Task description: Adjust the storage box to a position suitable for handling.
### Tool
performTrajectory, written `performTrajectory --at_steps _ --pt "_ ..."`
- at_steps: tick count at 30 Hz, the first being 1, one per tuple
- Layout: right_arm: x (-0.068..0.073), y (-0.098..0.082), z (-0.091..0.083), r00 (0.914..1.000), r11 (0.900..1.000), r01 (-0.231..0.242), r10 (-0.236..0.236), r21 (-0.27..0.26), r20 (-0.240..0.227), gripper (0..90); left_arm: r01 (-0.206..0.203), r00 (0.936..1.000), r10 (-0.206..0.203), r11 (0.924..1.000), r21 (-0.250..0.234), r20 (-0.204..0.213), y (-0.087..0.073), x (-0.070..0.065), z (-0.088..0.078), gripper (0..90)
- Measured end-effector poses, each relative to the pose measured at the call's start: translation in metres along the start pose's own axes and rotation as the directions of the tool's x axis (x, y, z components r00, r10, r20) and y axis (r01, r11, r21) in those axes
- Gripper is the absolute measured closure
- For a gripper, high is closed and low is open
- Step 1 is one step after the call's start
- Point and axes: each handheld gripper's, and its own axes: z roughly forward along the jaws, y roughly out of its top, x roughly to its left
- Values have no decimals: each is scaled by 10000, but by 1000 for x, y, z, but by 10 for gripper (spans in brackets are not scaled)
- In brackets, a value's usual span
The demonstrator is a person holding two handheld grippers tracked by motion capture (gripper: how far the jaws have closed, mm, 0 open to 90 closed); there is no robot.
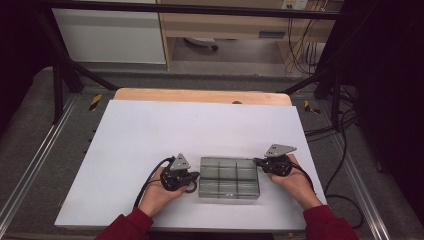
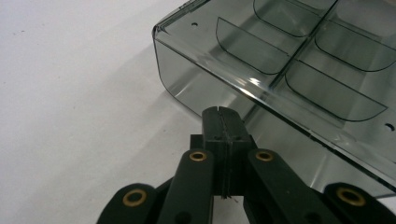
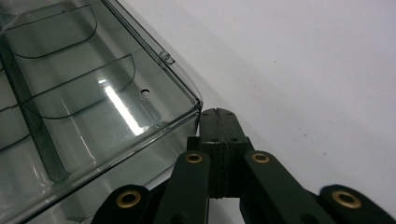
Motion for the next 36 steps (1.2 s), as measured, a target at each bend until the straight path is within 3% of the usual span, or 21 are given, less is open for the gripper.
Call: performTrajectory --at_steps 13,36 --pt "9 0 -1 10000 10000 -97 97 -10 15 900 252 9997 -252 9994 -243 -4 -6 -1 -4 899" --pt "15 -3 -4 9997 9997 -254 254 -51 14 900 281 9996 -283 9991 -324 -70 -10 -4 -7 898"
